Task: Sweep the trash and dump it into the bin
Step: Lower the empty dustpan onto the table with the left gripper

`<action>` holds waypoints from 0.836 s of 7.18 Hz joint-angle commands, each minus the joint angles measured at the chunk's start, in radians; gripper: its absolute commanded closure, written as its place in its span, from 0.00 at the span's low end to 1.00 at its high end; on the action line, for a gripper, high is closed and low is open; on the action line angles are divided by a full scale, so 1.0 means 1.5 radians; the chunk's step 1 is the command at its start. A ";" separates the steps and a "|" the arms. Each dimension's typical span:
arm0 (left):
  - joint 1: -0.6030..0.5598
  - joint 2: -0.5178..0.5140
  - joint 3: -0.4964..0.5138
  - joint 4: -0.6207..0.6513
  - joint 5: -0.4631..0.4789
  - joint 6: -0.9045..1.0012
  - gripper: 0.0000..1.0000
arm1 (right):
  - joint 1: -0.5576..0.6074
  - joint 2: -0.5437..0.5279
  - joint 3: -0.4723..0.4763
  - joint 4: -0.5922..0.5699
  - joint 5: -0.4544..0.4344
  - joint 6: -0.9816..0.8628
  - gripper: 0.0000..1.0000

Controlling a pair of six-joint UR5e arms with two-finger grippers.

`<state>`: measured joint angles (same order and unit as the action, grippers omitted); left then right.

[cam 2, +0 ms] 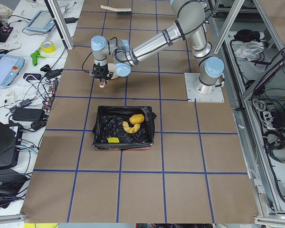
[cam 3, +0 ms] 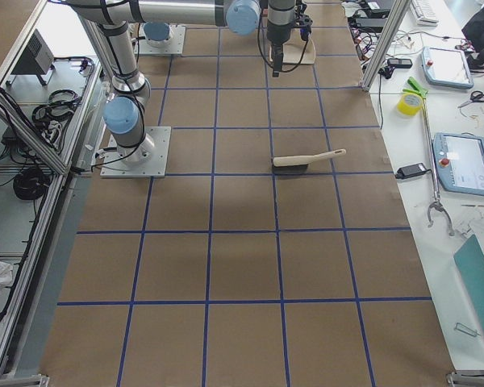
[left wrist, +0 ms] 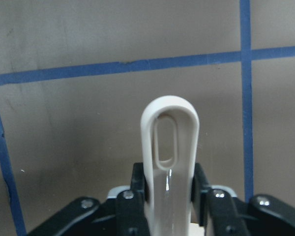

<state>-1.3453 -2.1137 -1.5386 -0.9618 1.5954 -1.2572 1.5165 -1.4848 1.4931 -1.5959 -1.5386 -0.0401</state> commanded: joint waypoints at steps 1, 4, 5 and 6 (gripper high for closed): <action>0.000 0.004 0.000 0.003 0.002 0.008 0.60 | -0.001 0.000 0.001 -0.001 0.000 -0.001 0.00; 0.000 0.015 -0.004 0.004 0.002 0.009 0.41 | -0.002 0.000 0.001 -0.001 0.000 0.000 0.00; 0.000 0.021 -0.007 0.004 0.001 0.011 0.41 | -0.002 0.000 0.001 0.001 0.000 0.000 0.00; -0.002 0.035 -0.006 0.006 0.001 0.037 0.41 | -0.002 0.000 0.001 -0.003 0.000 -0.001 0.00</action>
<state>-1.3460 -2.0805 -1.5471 -0.9549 1.5974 -1.2320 1.5141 -1.4849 1.4941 -1.5964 -1.5386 -0.0404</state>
